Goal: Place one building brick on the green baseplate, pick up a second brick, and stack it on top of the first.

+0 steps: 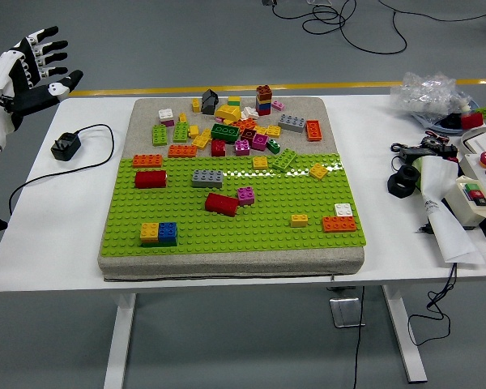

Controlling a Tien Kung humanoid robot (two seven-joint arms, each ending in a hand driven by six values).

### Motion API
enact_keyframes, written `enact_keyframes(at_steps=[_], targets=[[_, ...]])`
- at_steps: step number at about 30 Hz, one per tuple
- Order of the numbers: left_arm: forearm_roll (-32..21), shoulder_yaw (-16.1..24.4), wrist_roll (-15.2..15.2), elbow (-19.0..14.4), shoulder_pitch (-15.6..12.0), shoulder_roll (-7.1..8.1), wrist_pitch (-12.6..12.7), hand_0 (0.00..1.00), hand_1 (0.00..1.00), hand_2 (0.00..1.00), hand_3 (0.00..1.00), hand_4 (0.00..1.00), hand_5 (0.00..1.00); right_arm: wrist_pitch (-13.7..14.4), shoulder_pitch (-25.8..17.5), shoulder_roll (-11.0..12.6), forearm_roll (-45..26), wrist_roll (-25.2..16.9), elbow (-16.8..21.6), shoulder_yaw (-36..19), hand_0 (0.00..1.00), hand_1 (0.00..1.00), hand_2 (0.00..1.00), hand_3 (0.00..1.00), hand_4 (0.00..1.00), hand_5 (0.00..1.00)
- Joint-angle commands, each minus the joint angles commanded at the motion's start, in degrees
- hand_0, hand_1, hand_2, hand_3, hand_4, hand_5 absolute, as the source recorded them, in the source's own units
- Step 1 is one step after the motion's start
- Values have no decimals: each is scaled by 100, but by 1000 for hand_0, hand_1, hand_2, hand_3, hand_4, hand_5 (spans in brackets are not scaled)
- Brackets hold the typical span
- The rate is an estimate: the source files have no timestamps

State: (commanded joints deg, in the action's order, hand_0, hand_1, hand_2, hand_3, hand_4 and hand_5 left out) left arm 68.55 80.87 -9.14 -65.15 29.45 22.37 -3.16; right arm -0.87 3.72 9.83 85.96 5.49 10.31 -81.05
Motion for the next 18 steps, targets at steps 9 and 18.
enact_keyframes(at_steps=[9,18], targets=[[-31,13,-8,-2,0,-1,58,643,768,730,775,591,43,0,-9,0,-14,0,0,-1,766,717,774,780,970,704],[-80,26,-5,7,-1,-5,93,664,755,626,654,447,2,0,-8,8,-25,0,0,1,765,717,773,779,970,704]])
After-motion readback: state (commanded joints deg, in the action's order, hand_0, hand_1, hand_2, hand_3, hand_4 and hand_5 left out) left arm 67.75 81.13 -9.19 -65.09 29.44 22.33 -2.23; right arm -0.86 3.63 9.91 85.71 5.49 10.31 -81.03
